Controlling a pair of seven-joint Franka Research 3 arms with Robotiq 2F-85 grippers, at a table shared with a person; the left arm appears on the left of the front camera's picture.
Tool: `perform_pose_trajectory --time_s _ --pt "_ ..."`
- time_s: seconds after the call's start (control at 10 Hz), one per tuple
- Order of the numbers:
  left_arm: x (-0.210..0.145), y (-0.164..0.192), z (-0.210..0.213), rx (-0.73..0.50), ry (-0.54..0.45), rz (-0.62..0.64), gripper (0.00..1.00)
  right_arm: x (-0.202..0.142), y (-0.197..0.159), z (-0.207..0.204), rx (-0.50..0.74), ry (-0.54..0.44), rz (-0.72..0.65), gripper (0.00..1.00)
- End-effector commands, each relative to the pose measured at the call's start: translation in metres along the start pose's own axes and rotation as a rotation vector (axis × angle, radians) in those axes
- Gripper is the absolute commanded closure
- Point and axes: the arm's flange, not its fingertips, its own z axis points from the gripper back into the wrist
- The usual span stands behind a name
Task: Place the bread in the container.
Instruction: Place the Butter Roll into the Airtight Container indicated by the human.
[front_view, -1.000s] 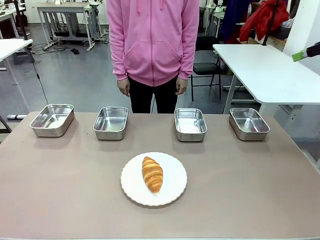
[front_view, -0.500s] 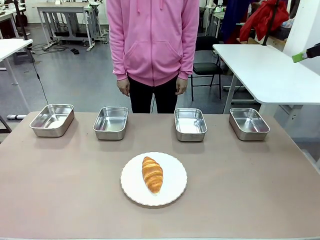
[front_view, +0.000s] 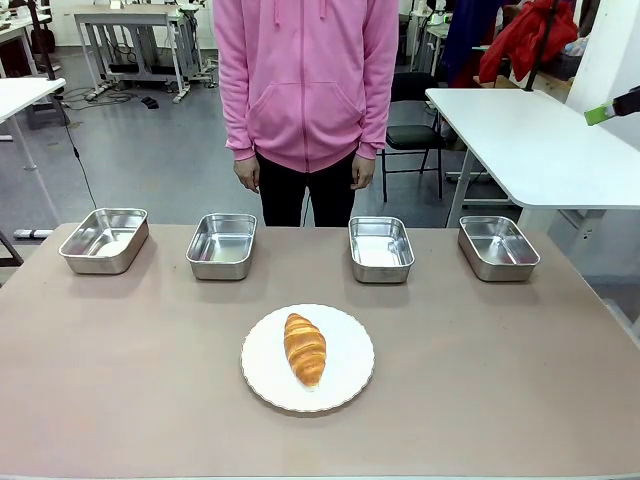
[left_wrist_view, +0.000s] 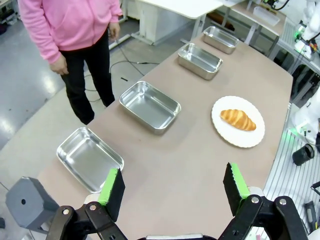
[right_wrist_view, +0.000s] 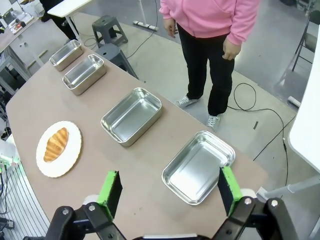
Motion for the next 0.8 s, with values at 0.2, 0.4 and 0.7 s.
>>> perform_pose_trajectory --time_s 0.2,0.4,0.7 --pt "0.0 -0.0001 0.0017 -0.009 -0.006 0.0 0.0 0.0006 0.0009 0.0002 0.002 -0.009 0.002 0.0" --pt "0.0 -0.0001 0.0017 -0.009 -0.006 0.0 0.0 0.0006 0.0009 0.0002 0.002 -0.009 0.002 0.0" --pt "0.0 -0.0001 0.0017 -0.009 -0.006 0.0 0.0 0.0006 0.0009 0.0002 0.002 -0.009 0.002 0.0"
